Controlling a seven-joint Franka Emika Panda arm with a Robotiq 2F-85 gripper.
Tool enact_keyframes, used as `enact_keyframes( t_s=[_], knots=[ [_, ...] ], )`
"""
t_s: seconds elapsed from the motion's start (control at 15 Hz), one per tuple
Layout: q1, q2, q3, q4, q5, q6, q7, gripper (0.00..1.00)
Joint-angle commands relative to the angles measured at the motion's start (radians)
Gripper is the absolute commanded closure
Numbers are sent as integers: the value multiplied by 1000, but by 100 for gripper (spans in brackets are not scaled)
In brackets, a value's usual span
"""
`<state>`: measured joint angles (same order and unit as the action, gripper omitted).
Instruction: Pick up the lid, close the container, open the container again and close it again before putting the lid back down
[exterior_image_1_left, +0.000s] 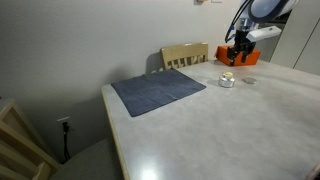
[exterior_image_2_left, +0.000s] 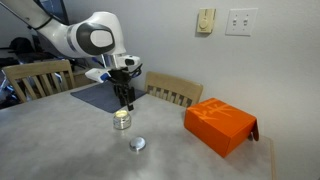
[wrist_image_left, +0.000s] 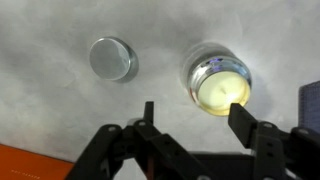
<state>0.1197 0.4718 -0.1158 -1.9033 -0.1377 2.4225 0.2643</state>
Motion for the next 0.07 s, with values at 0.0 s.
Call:
enact_keyframes(
  t_s=[0.0],
  knots=[
    [-13,-15,19,-13,-4,-4,-4,17]
  ],
)
